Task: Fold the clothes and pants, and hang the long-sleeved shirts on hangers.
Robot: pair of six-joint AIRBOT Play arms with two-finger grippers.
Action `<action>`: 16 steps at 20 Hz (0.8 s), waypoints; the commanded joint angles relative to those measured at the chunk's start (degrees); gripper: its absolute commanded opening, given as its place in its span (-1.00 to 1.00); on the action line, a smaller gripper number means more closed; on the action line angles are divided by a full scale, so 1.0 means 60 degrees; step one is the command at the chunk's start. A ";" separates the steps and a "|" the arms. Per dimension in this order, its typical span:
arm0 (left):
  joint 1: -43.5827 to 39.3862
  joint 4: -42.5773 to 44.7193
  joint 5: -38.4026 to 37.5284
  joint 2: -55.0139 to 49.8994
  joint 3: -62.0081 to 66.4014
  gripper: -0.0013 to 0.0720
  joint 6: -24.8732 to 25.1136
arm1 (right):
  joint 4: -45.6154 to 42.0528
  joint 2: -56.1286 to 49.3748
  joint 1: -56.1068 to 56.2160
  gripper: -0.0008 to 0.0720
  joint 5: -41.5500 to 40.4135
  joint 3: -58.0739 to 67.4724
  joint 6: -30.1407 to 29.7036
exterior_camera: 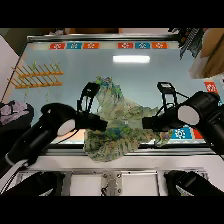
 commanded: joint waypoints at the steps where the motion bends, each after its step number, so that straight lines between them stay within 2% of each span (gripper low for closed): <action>1: -0.0754 -0.0506 -0.0182 0.1279 -0.1133 -0.93 -0.0765 | -0.0018 0.0015 0.0648 -0.95 0.0200 -0.0011 0.0787; 6: -0.0812 -0.0550 0.0393 0.1064 -0.1869 -0.93 -0.0940 | -0.0765 -0.0288 0.0798 -0.95 -0.0605 -0.0007 0.1902; 10: 0.0007 -0.0758 0.0783 0.0229 -0.1858 -0.93 -0.0933 | -0.0754 -0.0645 0.0801 -0.95 -0.0601 -0.0007 0.1956; 13: 0.0033 -0.0973 0.0845 -0.0040 -0.1858 -0.93 -0.0780 | -0.0750 -0.0739 0.0801 -0.95 -0.0601 -0.0007 0.1949; 14: 0.0036 -0.0984 0.0878 -0.0025 -0.1854 -0.87 -0.0652 | -0.0750 -0.0736 0.0801 -0.95 -0.0597 -0.0007 0.1945; 15: 0.0047 -0.1013 0.0918 0.0055 -0.1858 -0.05 -0.0423 | -0.0750 -0.0736 0.0801 -0.95 -0.0561 -0.0007 0.1945; 16: 0.0120 -0.1064 0.1002 0.0200 -0.1858 0.97 -0.0324 | -0.0750 -0.0736 0.0801 -0.95 -0.0517 -0.0007 0.1945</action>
